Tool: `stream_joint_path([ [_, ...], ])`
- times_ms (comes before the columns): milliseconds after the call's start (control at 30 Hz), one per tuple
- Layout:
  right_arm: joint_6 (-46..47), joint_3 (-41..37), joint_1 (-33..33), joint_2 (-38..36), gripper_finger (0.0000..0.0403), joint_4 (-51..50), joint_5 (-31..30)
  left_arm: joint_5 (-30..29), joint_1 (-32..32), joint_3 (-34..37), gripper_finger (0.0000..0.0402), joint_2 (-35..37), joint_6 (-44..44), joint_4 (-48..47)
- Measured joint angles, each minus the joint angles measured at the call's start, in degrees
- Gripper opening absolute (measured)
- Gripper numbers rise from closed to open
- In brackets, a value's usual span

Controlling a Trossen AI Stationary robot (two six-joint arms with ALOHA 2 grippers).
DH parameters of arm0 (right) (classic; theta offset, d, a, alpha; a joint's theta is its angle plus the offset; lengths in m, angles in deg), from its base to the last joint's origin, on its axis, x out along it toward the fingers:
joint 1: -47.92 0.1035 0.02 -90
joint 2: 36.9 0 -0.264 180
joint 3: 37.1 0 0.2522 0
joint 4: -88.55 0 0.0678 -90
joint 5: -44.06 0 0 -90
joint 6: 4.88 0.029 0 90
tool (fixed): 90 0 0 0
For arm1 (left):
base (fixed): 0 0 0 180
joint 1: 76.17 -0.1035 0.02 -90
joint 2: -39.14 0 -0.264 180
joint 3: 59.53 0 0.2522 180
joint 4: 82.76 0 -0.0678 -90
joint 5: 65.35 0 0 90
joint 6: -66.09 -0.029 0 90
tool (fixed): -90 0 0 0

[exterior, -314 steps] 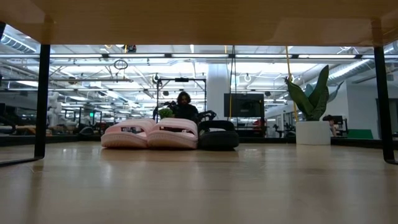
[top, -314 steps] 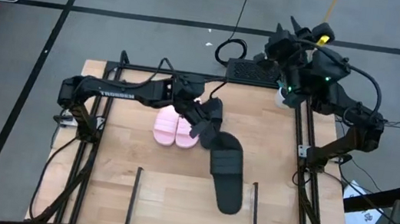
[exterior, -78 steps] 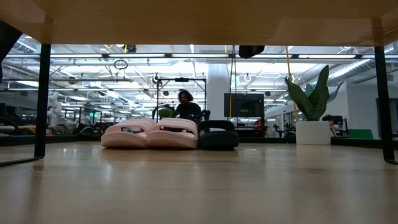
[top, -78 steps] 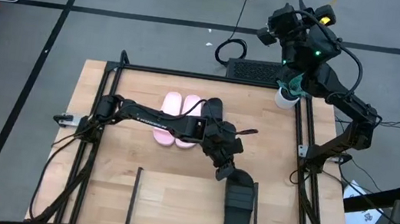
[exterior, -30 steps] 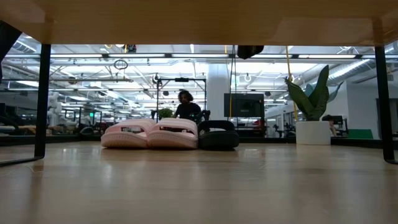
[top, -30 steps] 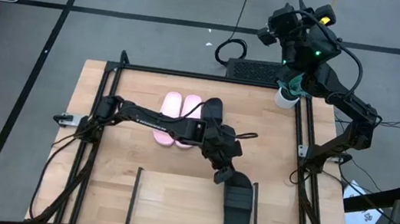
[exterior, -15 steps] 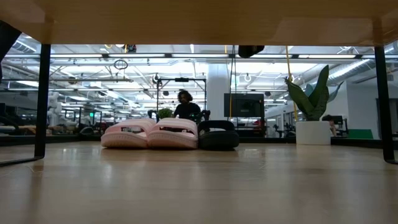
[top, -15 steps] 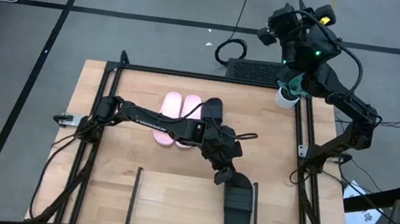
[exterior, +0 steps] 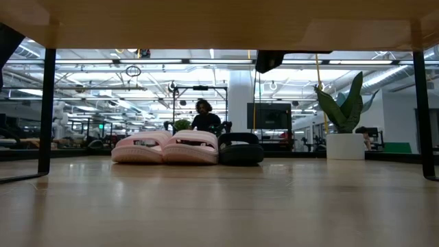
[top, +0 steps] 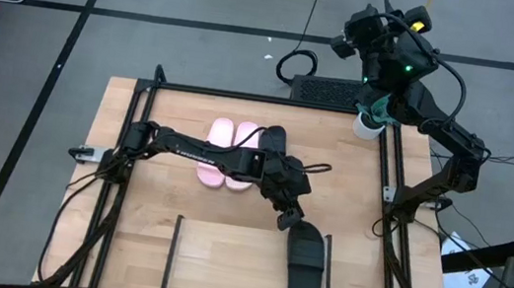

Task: Pick and place slides into the shelf
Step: Put the black slipper on the shelf

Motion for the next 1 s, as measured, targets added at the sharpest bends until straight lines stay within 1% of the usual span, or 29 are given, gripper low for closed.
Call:
stream_joint_path([
  [233,0.0,0.0,0.0,0.0,0.0146,0.0,0.0,-0.2,-1.2,0.0,0.0253,0.0,0.0,0.0],
  [333,0.0,0.0,0.0,0.0,0.0146,0.0,0.0,-0.1,-2.6,0.0,0.0253,0.0,0.3,0.0],
  [500,0.0,0.0,0.0,0.0,0.0146,-0.1,-0.1,2.0,-5.9,0.0,0.0253,0.5,-0.7,-2.1],
  [733,-2.8,0.0,0.0,0.0,0.0146,-0.4,-0.3,1.6,-11.8,0.0,0.0253,1.3,-6.8,-14.7],
  [833,-3.0,0.0,0.0,0.0,0.0146,-0.4,-0.3,-0.9,-14.6,0.0,0.0253,1.3,-8.0,-20.1],
  [933,-3.0,0.0,0.0,0.0,0.0146,-0.4,-0.2,-2.3,-17.1,0.0,0.0253,1.3,-9.1,-23.1],
  [1000,-3.0,0.0,0.0,0.0,0.0146,-0.4,-0.1,-1.8,-18.7,0.0,0.0253,1.4,-8.6,-23.2],
])
